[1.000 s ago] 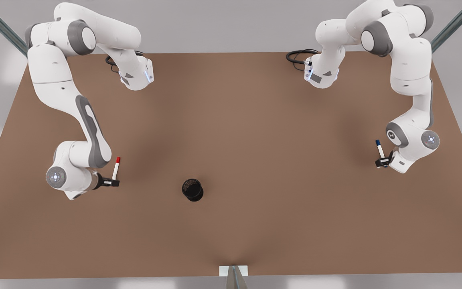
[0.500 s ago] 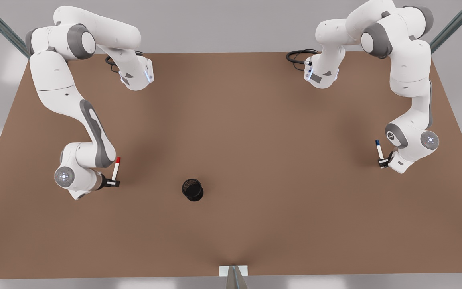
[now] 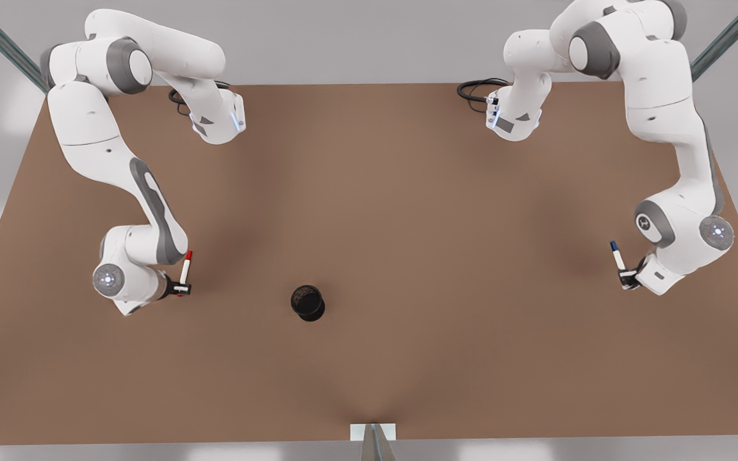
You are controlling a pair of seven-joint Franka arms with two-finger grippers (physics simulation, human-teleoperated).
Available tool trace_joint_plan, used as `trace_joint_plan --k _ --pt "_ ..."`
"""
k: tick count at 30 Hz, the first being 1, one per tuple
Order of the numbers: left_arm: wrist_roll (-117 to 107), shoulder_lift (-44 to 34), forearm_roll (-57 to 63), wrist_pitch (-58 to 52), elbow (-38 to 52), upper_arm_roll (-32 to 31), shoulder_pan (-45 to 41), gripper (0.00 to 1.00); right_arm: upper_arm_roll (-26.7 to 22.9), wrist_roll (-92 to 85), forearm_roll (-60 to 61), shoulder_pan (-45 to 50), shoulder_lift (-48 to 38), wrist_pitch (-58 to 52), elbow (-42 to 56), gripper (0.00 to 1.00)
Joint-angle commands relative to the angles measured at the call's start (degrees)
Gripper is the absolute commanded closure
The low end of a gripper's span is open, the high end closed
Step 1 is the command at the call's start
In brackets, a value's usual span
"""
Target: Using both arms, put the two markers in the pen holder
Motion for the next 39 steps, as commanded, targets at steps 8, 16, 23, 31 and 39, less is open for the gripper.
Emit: trace_joint_plan --k 8,16,23,31,39 --pt "-9.49 -8.15 -15.84 -20.24 7.22 -12.24 -10.84 0.79 0.32 -0.41 -0.07 -0.71 -0.38 0.2 -1.4 0.53" --pt "-17.92 -1.39 -19.27 8.67 17.95 -16.56 -32.03 0.79 0.67 -0.33 -0.07 -0.88 -0.55 0.81 -1.93 0.65" --pt "-31.63 11.0 -21.55 35.74 28.31 -17.88 -39.49 0.79 0.67 -0.33 0.02 -0.8 -0.9 0.64 -1.84 0.74" --pt "-42.18 18.04 -21.73 49.2 34.56 -17.88 -42.04 0.79 6.3 0.2 0.11 -0.8 -8.81 0.2 2.2 0.74" --pt "-41.57 22.96 -17.16 54.73 33.86 -17.88 -43.63 0.79 15.7 1.6 3.18 -0.18 -10.31 -0.77 13.8 0.74"
